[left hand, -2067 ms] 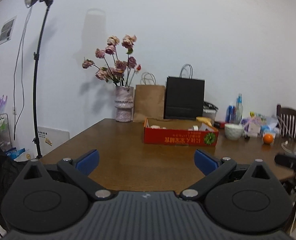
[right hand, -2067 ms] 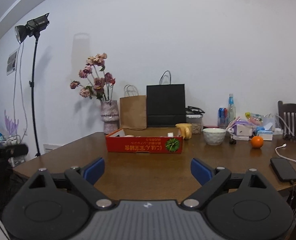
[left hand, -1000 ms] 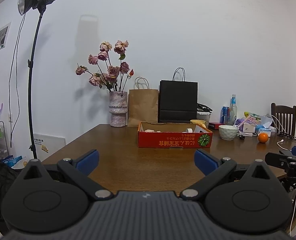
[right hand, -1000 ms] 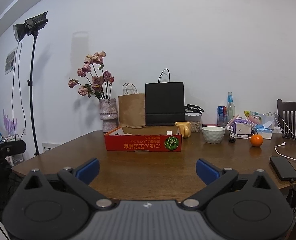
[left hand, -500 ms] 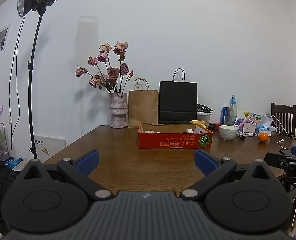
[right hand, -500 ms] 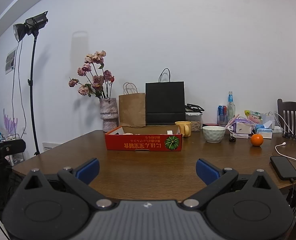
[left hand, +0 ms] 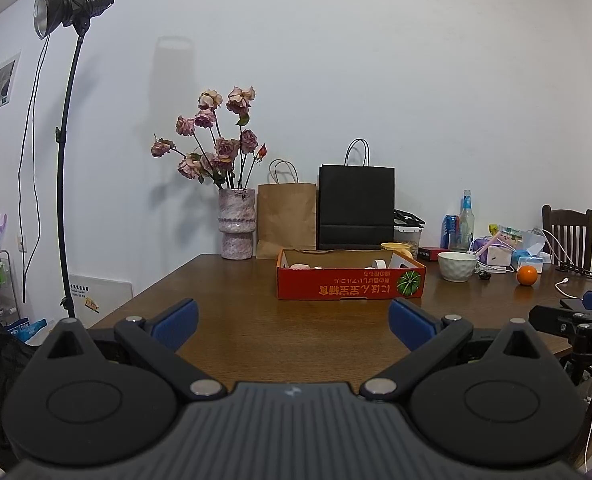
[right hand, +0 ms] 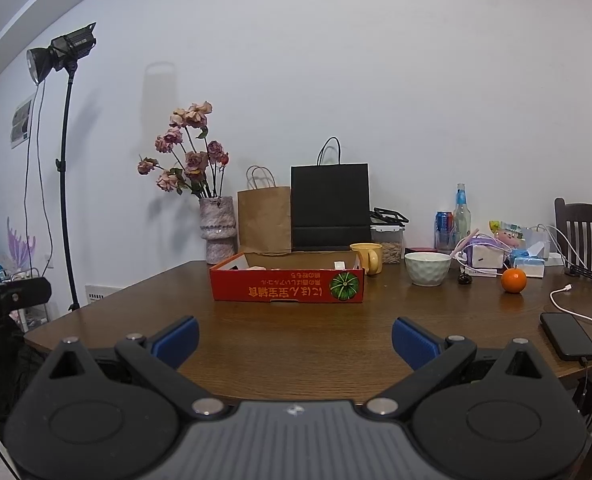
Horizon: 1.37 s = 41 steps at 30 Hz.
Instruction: Organize rigid objects
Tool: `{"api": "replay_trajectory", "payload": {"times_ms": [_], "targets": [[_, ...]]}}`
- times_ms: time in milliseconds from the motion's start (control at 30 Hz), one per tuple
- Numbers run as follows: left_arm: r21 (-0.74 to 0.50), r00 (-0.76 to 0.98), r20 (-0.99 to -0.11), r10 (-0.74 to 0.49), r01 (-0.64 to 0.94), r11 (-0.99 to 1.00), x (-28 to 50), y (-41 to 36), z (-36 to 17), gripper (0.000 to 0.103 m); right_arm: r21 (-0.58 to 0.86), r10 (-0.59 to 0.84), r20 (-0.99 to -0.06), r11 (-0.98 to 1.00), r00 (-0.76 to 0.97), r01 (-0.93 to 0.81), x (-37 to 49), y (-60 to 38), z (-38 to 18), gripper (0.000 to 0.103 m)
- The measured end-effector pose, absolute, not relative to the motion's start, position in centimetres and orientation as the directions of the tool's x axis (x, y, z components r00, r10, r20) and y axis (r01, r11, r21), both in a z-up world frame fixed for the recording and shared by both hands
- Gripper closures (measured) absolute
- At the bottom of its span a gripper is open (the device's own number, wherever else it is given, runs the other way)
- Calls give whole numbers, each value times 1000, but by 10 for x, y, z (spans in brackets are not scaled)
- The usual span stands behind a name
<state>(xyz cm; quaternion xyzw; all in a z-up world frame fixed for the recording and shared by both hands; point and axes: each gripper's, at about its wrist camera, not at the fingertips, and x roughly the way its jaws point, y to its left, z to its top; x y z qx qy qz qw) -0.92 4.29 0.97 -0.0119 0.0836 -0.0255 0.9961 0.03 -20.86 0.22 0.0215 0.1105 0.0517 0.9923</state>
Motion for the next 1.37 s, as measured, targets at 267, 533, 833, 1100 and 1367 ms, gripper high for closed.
{"api": "replay_trajectory", "payload": {"times_ms": [267,533,833,1100,1367], "targets": [[-28,985,-167,-54,50,998,-10,43,9,0,64,105,-223,994,969,-93,2,-211,2,0],[-25,985,-163,-52,48,999,-11,44,10,0,60,107,-219,994,970,-96,1,-211,2,0],[-25,985,-164,-55,52,998,-9,47,11,0,60,103,-223,994,969,-92,1,-211,1,0],[-25,983,-170,-65,62,998,-8,48,11,0,61,101,-225,994,969,-90,2,-211,1,0],[-30,975,-198,-105,101,994,-5,53,7,0,65,101,-232,994,967,-88,3,-212,1,0]]}}
